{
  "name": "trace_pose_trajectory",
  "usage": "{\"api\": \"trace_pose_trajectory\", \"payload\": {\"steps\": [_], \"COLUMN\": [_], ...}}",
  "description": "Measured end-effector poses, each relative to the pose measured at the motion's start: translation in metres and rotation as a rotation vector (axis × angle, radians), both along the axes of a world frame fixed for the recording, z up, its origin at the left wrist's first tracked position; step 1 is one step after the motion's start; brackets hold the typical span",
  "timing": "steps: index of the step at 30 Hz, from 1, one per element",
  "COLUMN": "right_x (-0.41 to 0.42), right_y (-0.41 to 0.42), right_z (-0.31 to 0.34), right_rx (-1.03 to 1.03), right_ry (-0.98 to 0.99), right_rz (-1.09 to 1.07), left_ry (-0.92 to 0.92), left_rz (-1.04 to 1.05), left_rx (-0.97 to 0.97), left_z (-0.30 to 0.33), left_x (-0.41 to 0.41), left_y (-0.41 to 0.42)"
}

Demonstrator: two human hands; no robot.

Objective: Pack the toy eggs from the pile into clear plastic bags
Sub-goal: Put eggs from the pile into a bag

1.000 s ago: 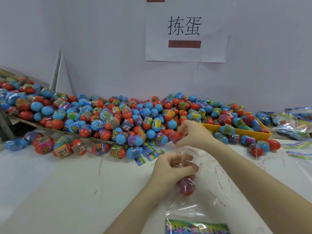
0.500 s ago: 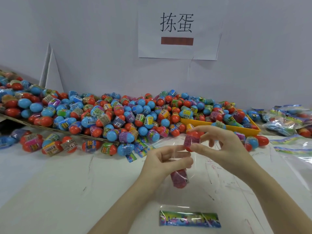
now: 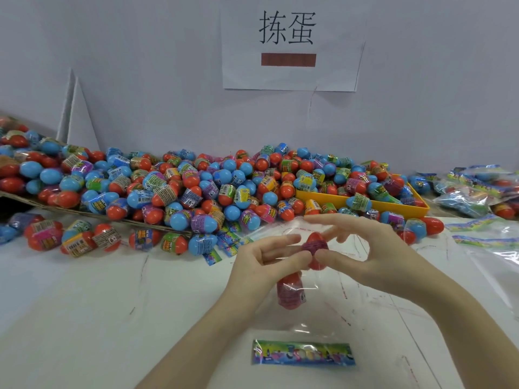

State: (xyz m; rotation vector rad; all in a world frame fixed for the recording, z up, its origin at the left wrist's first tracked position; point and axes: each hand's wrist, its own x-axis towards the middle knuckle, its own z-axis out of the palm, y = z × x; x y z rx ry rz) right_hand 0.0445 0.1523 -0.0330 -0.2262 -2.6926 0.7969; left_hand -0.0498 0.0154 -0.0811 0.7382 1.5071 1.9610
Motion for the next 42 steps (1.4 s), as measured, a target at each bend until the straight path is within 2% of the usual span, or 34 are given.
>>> {"api": "trace_pose_trajectory", "payload": {"steps": [6, 11, 18, 22, 25, 27, 28, 31, 32, 33, 36, 38, 40, 42], "right_x": [0.004, 0.000, -0.007, -0.008, -0.006, -0.006, -0.006, -0.020, -0.031, -0.045, -0.094, -0.125, -0.144, -0.154], "right_y": [-0.001, -0.002, -0.006, -0.005, -0.004, -0.003, -0.004, -0.005, -0.005, -0.007, -0.012, -0.017, -0.022, -0.025], "right_z": [-0.001, -0.008, -0.017, -0.016, -0.013, -0.006, 0.000, 0.023, 0.029, 0.035, 0.035, 0.026, 0.014, 0.002], "right_rx": [0.021, 0.145, 0.190, 0.151, 0.133, 0.118, 0.085, -0.249, -0.285, -0.254, 0.089, 0.308, 0.493, 0.566], "right_ry": [-0.079, -0.176, -0.080, 0.006, -0.029, -0.027, 0.055, 0.482, 0.541, 0.504, 0.029, -0.190, -0.275, -0.307], "right_rz": [0.097, 0.108, 0.069, 0.030, 0.024, 0.048, 0.034, -0.062, -0.077, -0.084, -0.077, -0.066, -0.098, -0.130], "left_ry": [-0.104, -0.147, -0.170, -0.177, -0.152, -0.136, -0.152, -0.207, -0.200, -0.187, -0.172, -0.163, -0.155, -0.126], "left_rz": [0.044, 0.064, 0.045, -0.084, -0.216, -0.263, -0.258, -0.210, -0.198, -0.188, -0.155, -0.149, -0.151, -0.149], "left_rx": [0.030, 0.043, 0.051, -0.079, -0.198, -0.195, -0.168, -0.119, -0.120, -0.119, -0.099, -0.099, -0.103, -0.104], "left_z": [0.002, 0.002, 0.000, -0.001, 0.000, 0.000, 0.000, -0.004, -0.005, -0.006, -0.009, -0.010, -0.011, -0.012], "left_x": [0.002, 0.004, 0.003, 0.000, -0.001, -0.001, -0.001, -0.003, -0.003, -0.002, 0.000, 0.000, 0.001, 0.000], "left_y": [0.001, 0.002, 0.002, -0.001, -0.004, -0.006, -0.005, -0.002, -0.001, 0.000, 0.004, 0.004, 0.005, 0.007]}}
